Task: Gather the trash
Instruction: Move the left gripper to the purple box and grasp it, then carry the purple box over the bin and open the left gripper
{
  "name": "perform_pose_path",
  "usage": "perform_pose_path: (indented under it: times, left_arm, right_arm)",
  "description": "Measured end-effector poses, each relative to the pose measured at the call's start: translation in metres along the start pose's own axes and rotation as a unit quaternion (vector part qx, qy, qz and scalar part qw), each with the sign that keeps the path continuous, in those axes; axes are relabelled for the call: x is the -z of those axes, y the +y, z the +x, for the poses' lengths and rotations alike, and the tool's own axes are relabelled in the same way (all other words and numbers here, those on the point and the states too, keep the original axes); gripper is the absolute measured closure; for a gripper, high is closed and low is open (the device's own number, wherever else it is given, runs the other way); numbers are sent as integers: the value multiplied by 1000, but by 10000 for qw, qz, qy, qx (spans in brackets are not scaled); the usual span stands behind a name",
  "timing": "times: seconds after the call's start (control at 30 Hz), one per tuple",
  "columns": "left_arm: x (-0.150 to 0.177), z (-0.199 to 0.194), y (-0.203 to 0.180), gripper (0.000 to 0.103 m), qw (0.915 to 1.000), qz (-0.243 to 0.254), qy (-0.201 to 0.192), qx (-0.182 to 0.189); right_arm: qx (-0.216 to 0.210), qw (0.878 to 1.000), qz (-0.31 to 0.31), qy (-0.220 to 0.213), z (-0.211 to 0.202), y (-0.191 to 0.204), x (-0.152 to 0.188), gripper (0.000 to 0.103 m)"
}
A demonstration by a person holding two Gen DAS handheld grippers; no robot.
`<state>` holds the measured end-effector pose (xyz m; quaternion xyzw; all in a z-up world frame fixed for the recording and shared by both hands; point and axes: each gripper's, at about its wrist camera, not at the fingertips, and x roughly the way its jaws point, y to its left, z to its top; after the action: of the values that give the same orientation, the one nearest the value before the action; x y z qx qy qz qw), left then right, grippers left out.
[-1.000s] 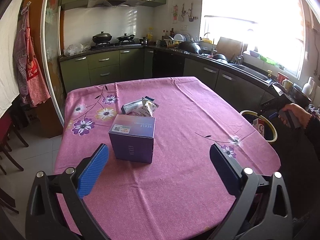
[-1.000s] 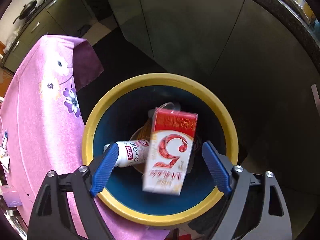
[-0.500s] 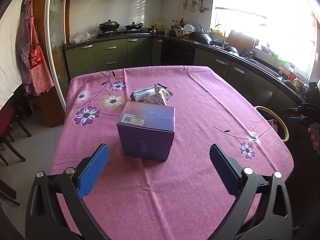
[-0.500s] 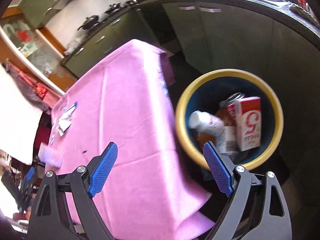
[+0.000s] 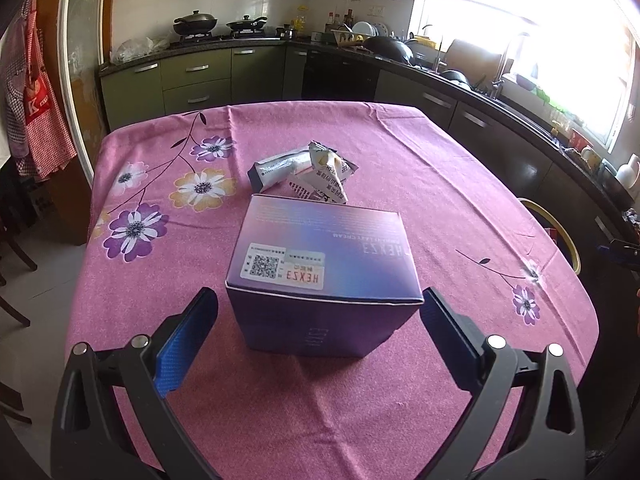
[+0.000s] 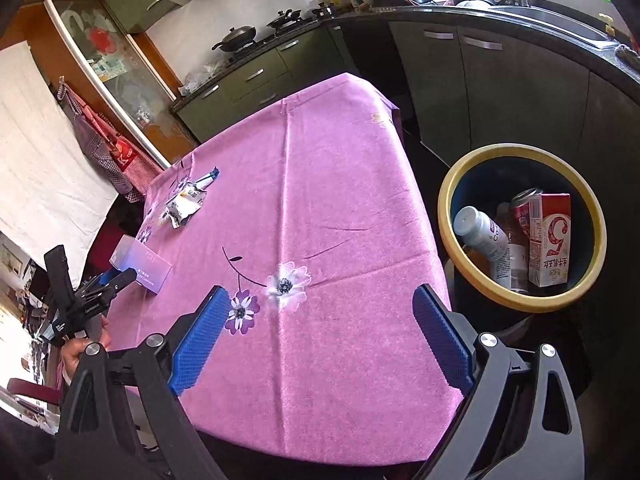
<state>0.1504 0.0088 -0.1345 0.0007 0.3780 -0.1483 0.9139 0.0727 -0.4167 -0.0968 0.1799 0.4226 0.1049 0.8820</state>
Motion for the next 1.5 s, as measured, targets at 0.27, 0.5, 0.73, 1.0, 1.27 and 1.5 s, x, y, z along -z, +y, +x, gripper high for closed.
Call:
perform_pose_path:
  times: [0.27,0.5,0.73,1.0,1.27,1.5]
  left_arm:
    - [0,6,-4,23,9998,126,123,-104]
    - [2,7,-6,30,9997,136,175,-115]
    - [-2,-12,-15,30,9999,138,10,26]
    - [-19,-37,-55,30,9979,531,-157,343]
    - [-49,-30,-146,30,9840,1318,-137,1194]
    - [-77,-2,-260,30,9578,2067,-53,1996]
  right_arm:
    - [-70,9999,81,44,6,-2,2,11]
    - [-121,9999,77,55,6,-3,2,11]
    - [-155,9999,67,22,4,-3,2,11]
    - [-59,9998,158,-81,-8,-13,5,11]
    - [545,9944,574,-704,-74,-61,17,11]
    - [800,9852,1076,-1071,-116,-112,37,11]
